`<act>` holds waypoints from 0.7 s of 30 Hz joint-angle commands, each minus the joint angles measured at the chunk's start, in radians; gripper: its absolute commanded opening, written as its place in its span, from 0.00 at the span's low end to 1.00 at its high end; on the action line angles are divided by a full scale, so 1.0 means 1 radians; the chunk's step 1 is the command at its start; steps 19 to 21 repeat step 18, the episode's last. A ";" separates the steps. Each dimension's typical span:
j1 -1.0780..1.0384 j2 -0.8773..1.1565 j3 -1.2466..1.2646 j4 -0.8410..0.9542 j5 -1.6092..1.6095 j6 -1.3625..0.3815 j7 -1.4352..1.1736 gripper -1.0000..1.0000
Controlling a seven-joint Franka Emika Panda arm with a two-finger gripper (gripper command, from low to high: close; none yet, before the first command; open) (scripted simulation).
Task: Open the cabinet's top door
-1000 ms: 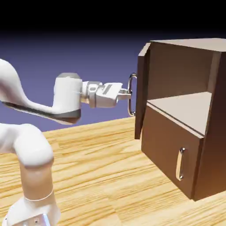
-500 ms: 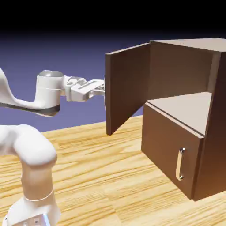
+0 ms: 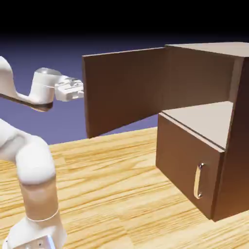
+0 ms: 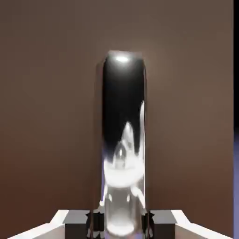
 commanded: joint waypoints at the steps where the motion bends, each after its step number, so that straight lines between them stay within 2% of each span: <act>1: -0.036 0.012 0.036 0.032 0.013 -0.027 0.003 0.00; 9: -0.326 0.023 0.289 0.258 0.101 -0.182 -0.005 0.00; 18: -0.648 -0.095 0.501 0.539 0.200 -0.331 -0.085 0.00; 21: -0.648 -0.095 0.501 0.539 0.200 -0.331 -0.085 0.00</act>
